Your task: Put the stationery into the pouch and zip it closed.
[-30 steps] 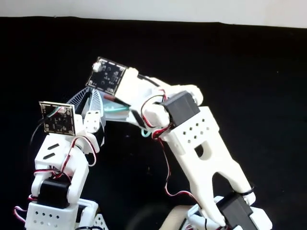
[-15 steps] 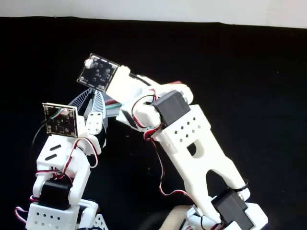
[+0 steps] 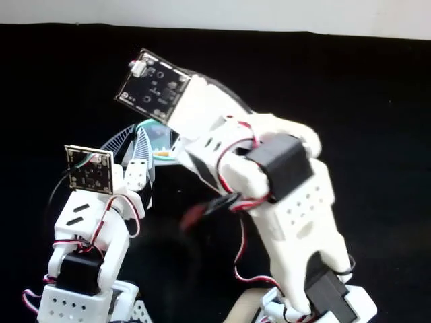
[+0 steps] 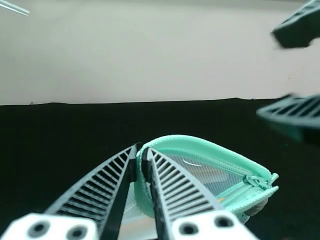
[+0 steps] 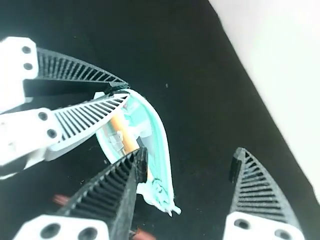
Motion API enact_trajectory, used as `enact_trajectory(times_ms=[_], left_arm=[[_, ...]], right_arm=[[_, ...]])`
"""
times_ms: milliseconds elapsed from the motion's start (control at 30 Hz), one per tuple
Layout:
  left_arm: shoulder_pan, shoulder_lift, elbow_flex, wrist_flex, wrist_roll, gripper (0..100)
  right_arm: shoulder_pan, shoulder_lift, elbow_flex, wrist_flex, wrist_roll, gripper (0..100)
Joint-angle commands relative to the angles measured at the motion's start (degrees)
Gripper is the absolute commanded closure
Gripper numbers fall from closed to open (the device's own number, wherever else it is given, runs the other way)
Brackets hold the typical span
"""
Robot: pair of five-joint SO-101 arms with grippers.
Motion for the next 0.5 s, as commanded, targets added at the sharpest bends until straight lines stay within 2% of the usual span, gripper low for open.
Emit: enact_trajectory(times_ms=[0, 100, 167, 333, 467], left_arm=[[0.3, 4.5, 7.1, 0.9, 0.5, 99], [0.3, 4.5, 6.9, 0.9, 0.6, 99], [0.3, 4.5, 6.8, 0.9, 0.6, 99], [0.2, 4.5, 6.8, 0.9, 0.6, 99], [0.1, 4.5, 6.8, 0.9, 0.6, 99]], right_arm=[[2.2, -0.7, -5.6, 4.4, -0.6, 73.2], [7.6, -0.7, -6.0, 5.6, -0.7, 73.2], [12.9, -0.5, -5.1, 5.6, -3.6, 73.2], [22.2, -0.3, 7.0, 5.6, -18.9, 73.2], [24.0, -0.1, 19.2, 5.4, -31.6, 73.2]])
